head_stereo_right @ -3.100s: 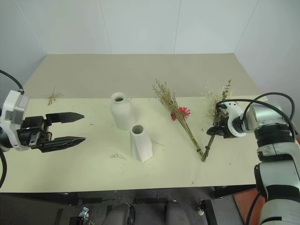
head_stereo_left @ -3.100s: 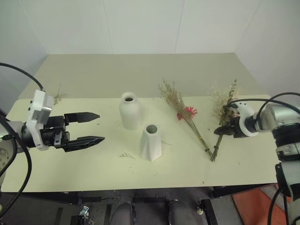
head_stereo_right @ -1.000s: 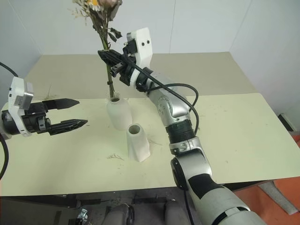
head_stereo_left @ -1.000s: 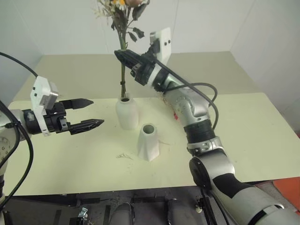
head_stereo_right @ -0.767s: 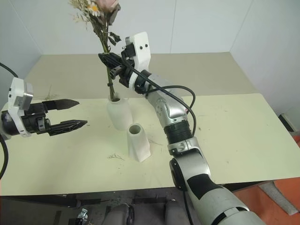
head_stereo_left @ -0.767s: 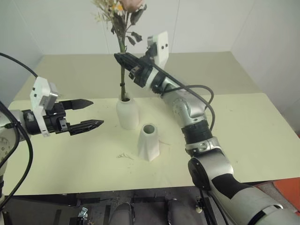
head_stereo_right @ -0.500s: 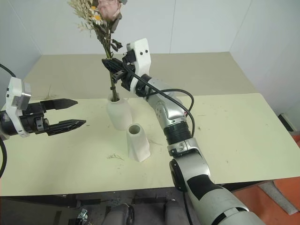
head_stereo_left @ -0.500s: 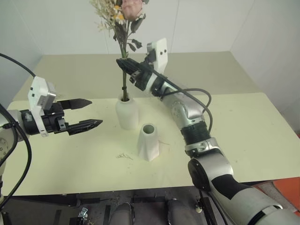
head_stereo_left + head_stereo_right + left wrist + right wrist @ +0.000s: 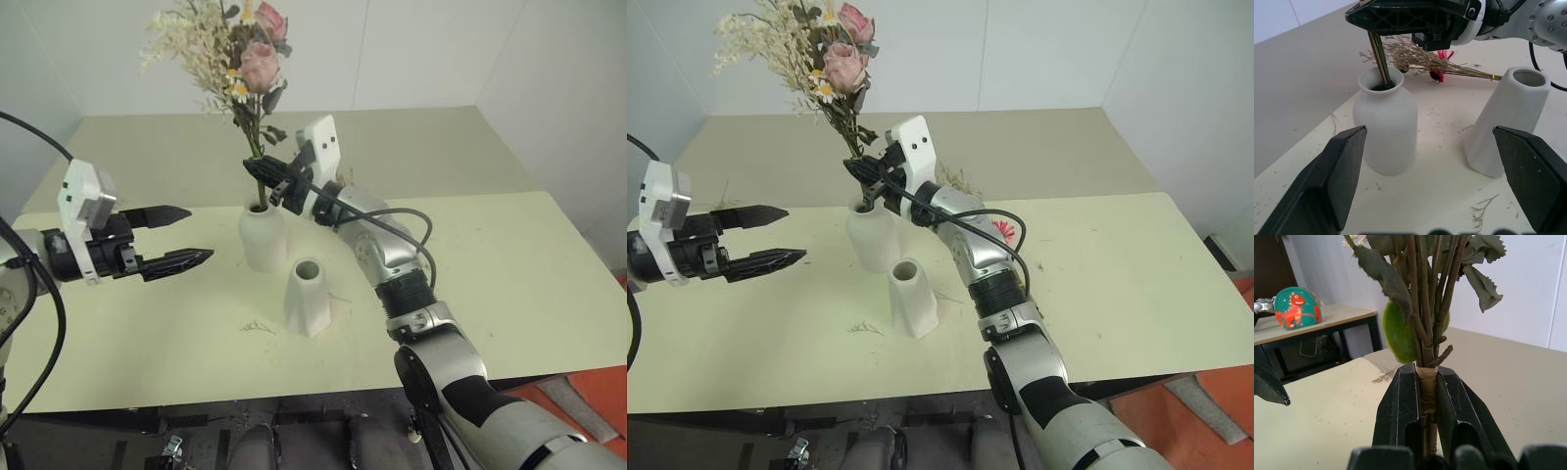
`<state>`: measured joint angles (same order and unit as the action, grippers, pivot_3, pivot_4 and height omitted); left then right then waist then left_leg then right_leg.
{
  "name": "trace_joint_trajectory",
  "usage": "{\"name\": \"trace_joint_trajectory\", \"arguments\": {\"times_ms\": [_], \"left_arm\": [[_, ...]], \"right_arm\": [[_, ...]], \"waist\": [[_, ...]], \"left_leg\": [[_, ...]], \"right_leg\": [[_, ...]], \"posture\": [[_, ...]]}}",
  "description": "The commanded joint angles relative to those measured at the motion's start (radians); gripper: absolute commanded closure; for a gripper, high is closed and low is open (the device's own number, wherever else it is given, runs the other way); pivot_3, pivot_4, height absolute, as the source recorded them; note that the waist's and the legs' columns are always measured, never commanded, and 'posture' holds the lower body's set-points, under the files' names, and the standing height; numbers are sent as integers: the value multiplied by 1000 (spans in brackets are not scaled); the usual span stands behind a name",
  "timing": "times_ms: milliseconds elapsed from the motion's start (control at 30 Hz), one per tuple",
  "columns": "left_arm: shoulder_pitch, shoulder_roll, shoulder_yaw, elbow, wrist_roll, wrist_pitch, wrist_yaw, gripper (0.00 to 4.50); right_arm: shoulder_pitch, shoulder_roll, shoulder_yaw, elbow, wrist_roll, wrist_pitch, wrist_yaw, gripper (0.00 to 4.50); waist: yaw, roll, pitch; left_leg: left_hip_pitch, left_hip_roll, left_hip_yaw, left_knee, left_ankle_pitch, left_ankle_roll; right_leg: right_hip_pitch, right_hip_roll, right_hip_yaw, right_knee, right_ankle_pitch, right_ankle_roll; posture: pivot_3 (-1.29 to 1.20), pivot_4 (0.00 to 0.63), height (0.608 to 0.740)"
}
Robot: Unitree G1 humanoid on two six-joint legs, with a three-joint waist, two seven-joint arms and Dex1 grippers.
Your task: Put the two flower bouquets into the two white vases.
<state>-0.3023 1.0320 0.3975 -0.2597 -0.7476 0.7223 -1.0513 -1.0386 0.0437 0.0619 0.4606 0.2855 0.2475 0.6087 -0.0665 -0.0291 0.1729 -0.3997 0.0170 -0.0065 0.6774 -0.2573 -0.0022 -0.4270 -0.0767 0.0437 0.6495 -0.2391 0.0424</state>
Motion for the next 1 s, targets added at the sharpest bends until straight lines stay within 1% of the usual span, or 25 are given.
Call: {"name": "trace_joint_trajectory", "arguments": {"times_ms": [33, 200, 267, 300, 333, 367, 533, 600, 633, 867, 1000], "left_arm": [[-11, 9, 53, -11, -6, -14, 17, 0], [11, 11, 89, -24, -18, -2, 30, 0], [21, 11, 97, -32, -20, 1, 29, 0], [23, 11, 99, -34, -21, 1, 30, 0], [25, 11, 100, -37, -23, 2, 31, 0], [25, 11, 101, -39, -25, 4, 33, 0], [24, 13, 98, -43, -31, 8, 37, 0], [23, 14, 97, -44, -33, 9, 38, 0], [20, 15, 94, -42, -34, 10, 39, 0], [11, 23, 86, -36, -45, 13, 31, 0], [4, 25, 75, -29, -47, 11, 21, 0]], "right_arm": [[-6, -2, -2, -58, -1, -32, 7, 4286], [-3, -1, 4, -50, -13, -42, 9, 4286], [-4, 0, 5, -47, -15, -46, 10, 3532], [-4, 0, 5, -46, -16, -47, 11, 3324], [-4, 1, 6, -47, -16, -48, 13, 3000], [-3, 2, 6, -48, -16, -46, 16, 2611], [17, -8, 30, -87, -44, -47, 23, 974], [28, -13, 35, -111, -45, -38, 25, 235], [37, -28, 46, -133, -53, -25, 33, 21], [121, -216, 109, -373, -38, 169, 158, 21], [111, -346, 132, -479, -49, 331, 197, 21]], "waist": [[-1, 0, 0], [-1, 0, 0], [-1, 0, 0], [-1, 0, 0], [-1, 0, 0], [-1, 0, 0], [-1, 0, 0], [-1, 0, 0], [-1, 0, 0], [6, 0, 0], [6, 0, 0]], "left_leg": [[0, 0, 0, 0, 0, 0], [0, 0, -3, 0, 0, 0], [0, 0, -5, 0, 0, 0], [0, 0, -6, 0, 0, 0], [0, 0, -6, 0, 0, 0], [0, 0, -7, 0, 0, 0], [0, 0, -7, 0, 0, 0], [0, 0, -7, 0, 0, 0], [0, 0, -7, 0, 0, 0], [0, -1, -8, 0, 0, 0], [1, 0, -8, 0, 0, 0]], "right_leg": [[0, 0, 0, 0, 0, 0], [0, 0, 0, 0, 0, 0], [0, 0, 0, 0, 0, 0], [0, 0, 0, 0, 0, 0], [0, 0, 0, 0, 0, 0], [0, 0, 0, 0, 0, 0], [0, 0, 0, 0, 0, 0], [0, 0, 0, 0, 0, 0], [0, 0, 0, 0, 0, 0], [1, 0, -1, 0, 0, 0], [0, 0, -1, -1, 0, 0]], "posture": [[0, 150, 740], [0, 150, 740], [0, 150, 740], [0, 150, 740], [0, 150, 740], [0, 150, 740], [0, 150, 740], [0, 150, 740], [0, 150, 740], [0, 150, 740], [0, 150, 740]]}}
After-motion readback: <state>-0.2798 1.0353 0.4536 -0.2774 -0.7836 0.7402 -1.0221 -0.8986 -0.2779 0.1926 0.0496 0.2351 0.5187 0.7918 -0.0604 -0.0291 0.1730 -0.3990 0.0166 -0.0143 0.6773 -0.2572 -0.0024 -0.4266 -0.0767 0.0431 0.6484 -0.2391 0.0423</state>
